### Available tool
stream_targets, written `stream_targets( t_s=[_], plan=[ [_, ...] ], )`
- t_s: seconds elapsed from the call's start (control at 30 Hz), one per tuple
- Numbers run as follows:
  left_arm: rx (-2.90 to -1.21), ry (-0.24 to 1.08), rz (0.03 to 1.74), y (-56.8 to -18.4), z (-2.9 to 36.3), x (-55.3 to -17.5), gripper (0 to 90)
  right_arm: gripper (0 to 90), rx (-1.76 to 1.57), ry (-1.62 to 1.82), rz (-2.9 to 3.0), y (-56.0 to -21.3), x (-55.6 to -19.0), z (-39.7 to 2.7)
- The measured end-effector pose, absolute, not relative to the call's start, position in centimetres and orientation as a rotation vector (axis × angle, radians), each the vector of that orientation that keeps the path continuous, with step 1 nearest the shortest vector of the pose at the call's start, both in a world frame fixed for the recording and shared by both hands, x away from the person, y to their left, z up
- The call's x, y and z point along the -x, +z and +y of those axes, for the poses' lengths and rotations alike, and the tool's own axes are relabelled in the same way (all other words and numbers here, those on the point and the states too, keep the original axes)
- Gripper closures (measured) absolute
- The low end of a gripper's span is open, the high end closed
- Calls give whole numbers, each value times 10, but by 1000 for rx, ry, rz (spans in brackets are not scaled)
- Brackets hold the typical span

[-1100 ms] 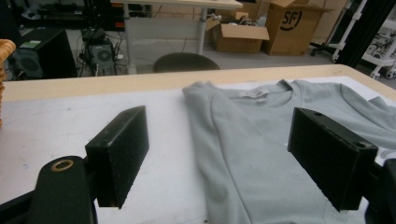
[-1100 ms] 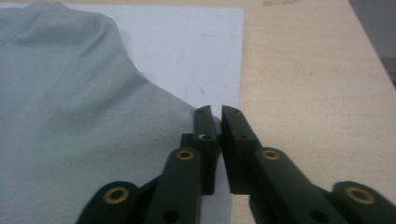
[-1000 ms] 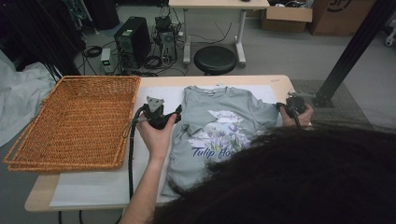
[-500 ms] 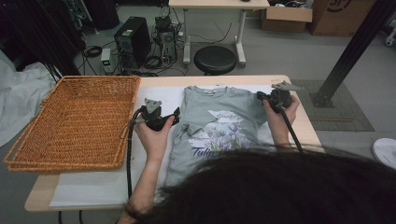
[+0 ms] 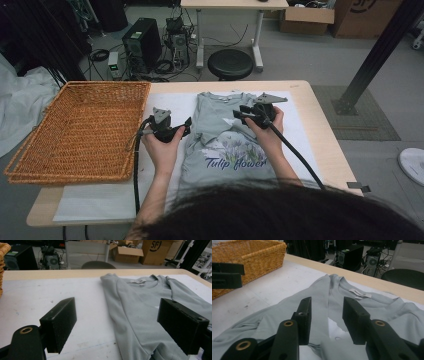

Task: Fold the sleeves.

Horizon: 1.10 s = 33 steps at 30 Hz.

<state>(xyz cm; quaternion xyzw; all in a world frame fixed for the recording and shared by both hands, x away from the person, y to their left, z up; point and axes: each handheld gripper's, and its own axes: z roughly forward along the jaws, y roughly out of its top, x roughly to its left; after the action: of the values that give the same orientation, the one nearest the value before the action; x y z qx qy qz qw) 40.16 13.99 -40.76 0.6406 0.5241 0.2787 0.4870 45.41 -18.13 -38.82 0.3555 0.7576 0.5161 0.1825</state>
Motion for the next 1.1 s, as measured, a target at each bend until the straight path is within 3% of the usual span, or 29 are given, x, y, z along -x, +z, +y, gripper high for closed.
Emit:
stream_targets(
  t_s=[0.1, 0.27, 0.53, 0.87, 1.1],
  plan=[
    [-1548, 680, 1279, -407, 142, -401, 165, 618, -1012, 1489, 2095, -380, -449, -198],
    [-1537, 679, 1282, -409, 142, -401, 161, 515, -1059, 1482, 1939, -366, -437, -240],
    [-1537, 685, 1280, -412, 139, -398, 133, 402, -1164, 1392, 1797, -375, -415, -288],
    [-1533, 695, 1251, -413, 139, -385, 97, 225, -1334, 1389, 1636, -393, -390, -322],
    [-1535, 698, 1241, -412, 140, -381, 96, 187, -1363, 1394, 1604, -395, -386, -331]
  ],
)
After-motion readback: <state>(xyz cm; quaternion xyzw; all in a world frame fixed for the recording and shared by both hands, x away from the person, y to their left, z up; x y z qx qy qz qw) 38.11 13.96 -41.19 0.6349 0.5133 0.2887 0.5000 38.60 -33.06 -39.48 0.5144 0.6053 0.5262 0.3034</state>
